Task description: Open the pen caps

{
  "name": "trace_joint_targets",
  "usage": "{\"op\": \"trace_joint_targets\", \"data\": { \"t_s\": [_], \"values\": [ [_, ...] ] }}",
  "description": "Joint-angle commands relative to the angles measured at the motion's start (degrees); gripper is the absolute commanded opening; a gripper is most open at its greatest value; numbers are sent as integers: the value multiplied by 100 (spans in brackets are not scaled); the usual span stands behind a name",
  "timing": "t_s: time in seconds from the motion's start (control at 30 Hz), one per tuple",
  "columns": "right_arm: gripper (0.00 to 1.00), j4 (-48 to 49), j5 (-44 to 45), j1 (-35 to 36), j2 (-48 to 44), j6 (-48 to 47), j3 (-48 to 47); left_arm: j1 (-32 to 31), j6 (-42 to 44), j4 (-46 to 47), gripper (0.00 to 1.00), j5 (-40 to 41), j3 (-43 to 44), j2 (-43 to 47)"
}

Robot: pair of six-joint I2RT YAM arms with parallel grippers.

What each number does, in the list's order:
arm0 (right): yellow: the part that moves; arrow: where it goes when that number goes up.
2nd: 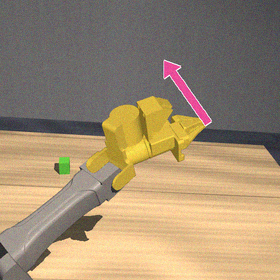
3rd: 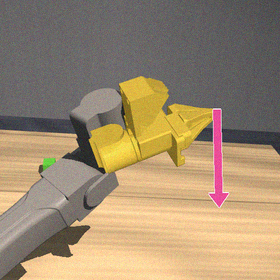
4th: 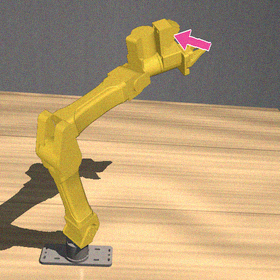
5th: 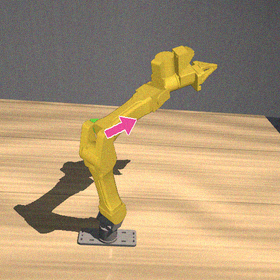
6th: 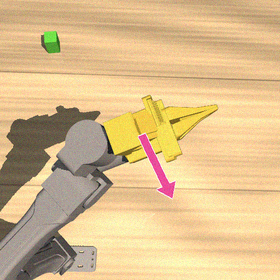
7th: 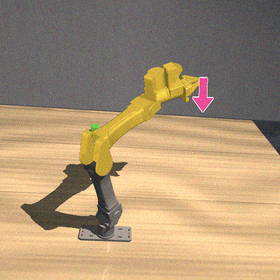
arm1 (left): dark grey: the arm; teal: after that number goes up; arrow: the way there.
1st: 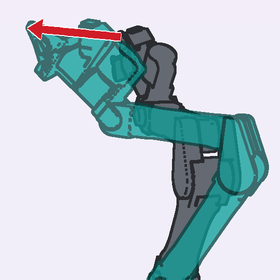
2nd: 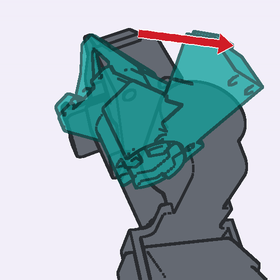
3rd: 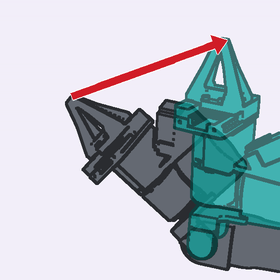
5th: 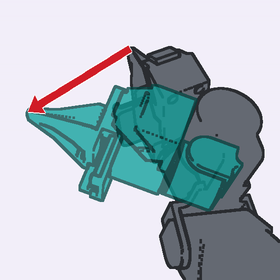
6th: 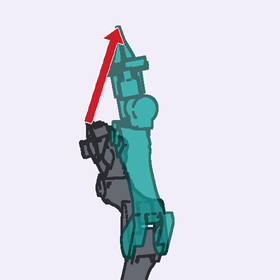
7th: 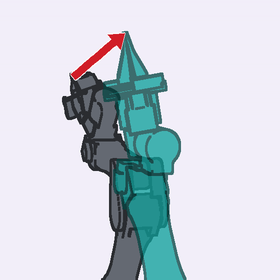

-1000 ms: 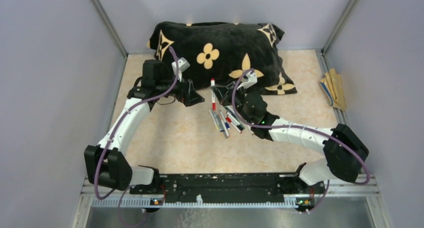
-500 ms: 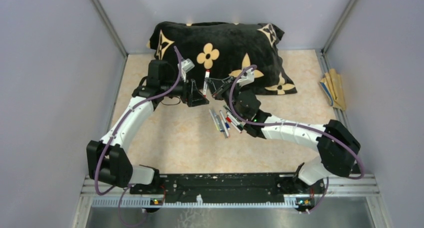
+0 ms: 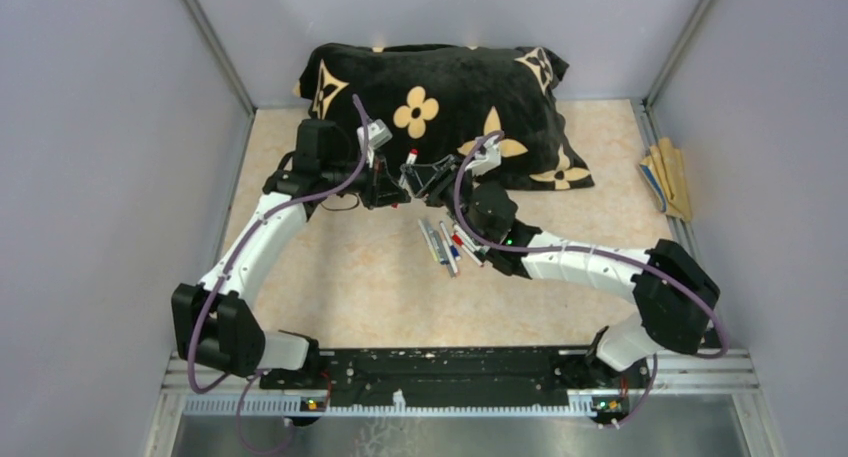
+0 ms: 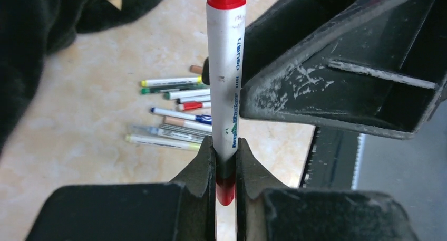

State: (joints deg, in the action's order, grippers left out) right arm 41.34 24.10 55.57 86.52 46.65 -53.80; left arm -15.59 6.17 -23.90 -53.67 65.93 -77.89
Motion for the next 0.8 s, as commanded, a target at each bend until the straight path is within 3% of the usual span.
{"op": "trace_joint_targets", "data": {
  "t_s": [0.0,0.4,0.53,0.77],
  "values": [
    [48,-888,-1239,-500,-533,262,-244,-108,1464,-579,4,560,319,228],
    [64,-3947,-5600,-1846,-721,-1063,-1779,-386,3809,-1642,5,1463,343,572],
    [70,-4488,-6367,-2120,-391,-1131,-2408,-644,4737,-1767,6,1898,128,945],
    [71,-5244,-7321,-1865,457,-1403,-3277,-1102,5806,-1520,6,2423,27,1407]
  ]
}}
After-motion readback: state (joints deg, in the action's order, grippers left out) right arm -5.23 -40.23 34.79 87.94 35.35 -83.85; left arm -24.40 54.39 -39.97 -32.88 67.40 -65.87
